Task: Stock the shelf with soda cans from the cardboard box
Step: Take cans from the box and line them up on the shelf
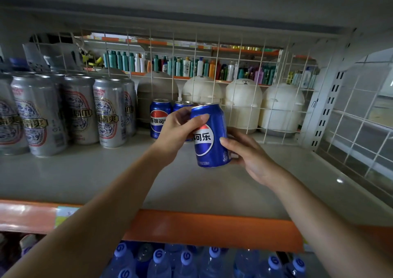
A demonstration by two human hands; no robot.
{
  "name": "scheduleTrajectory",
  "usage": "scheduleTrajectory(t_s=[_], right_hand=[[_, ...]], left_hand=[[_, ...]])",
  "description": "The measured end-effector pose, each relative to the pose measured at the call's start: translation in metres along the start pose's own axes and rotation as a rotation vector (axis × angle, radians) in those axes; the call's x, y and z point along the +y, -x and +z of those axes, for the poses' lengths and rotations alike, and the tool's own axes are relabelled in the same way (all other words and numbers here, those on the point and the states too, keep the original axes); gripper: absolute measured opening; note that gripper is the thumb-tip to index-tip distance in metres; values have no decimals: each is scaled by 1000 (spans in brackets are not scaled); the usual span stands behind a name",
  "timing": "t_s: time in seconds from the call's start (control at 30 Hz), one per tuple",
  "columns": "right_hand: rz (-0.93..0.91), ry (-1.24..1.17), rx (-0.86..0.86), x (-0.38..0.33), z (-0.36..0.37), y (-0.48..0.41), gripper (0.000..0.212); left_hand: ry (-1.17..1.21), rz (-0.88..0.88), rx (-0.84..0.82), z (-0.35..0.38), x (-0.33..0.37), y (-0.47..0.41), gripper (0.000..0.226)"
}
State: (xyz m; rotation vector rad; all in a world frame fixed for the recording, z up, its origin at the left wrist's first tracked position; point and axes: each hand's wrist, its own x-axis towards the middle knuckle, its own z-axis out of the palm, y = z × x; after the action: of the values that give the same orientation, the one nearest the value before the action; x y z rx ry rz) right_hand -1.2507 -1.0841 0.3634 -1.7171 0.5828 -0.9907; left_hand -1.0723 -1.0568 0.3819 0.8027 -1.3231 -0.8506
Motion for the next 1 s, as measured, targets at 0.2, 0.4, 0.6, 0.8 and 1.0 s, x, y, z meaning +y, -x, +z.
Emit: scheduleTrajectory(t_s=[0.2,0.4,0.6,0.8,1.0], right_hand=[[-149,146,133,3,1,1,68],[-134,362,170,11,10,3,85],[-109,378,231,10,7,5,80],[-107,86,151,2,5,9,67],[-47,-145,27,-1,2,12,69]], left_hand=[[30,15,121,6,3,0,41],[1,44,216,17,0,4,21],[-5,59,178,23,-6,7,33],[110,-33,-32,14,-7,7,62],[120,4,-152,15,-5,9,64]])
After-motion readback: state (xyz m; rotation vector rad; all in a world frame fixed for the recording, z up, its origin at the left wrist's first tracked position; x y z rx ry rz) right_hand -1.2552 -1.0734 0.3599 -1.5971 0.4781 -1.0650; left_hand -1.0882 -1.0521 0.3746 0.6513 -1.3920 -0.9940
